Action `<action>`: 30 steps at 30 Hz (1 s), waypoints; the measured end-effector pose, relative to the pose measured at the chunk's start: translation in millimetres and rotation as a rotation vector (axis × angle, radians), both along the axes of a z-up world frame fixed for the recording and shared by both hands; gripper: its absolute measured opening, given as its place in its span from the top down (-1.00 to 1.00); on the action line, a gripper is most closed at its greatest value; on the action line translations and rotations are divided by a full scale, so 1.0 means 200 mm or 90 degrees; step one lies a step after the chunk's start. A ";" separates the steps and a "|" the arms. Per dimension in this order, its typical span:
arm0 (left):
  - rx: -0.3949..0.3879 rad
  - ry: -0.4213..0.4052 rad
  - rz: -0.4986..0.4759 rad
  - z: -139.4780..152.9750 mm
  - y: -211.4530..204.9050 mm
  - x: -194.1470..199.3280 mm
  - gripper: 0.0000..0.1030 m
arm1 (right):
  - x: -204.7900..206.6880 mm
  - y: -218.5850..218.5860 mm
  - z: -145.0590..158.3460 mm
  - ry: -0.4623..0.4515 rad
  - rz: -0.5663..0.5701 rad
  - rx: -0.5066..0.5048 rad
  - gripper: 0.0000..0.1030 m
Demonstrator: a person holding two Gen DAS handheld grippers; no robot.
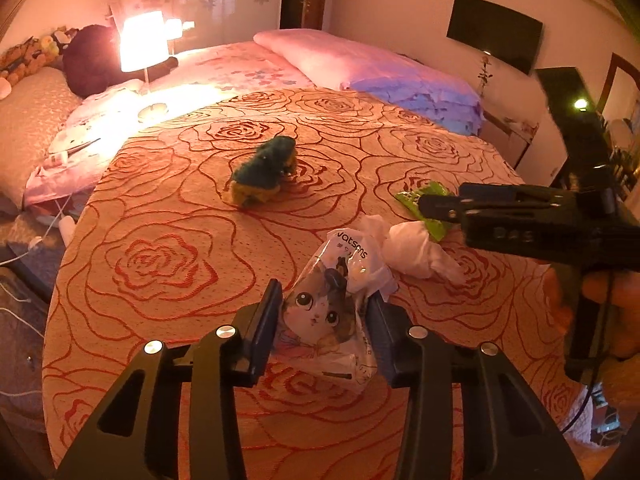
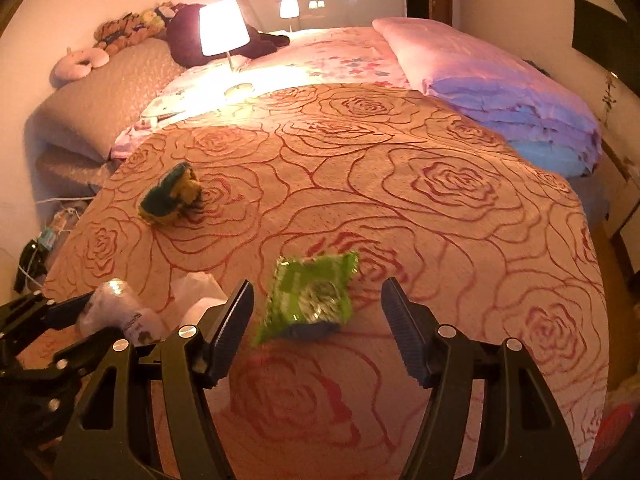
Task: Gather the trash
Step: 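Grasp the cat-print plastic bag with the left tool while the right tool grasps the green snack packet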
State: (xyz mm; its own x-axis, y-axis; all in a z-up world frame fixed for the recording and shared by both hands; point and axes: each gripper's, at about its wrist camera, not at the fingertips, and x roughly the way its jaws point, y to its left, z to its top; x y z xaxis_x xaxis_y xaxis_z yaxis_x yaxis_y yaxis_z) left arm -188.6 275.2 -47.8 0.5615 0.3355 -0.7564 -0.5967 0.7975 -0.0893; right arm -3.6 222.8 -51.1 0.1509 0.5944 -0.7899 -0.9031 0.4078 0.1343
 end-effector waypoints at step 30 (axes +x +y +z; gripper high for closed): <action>0.023 -0.003 -0.022 0.07 -0.09 0.07 0.23 | 0.08 -0.33 -0.03 0.019 -0.086 0.004 0.31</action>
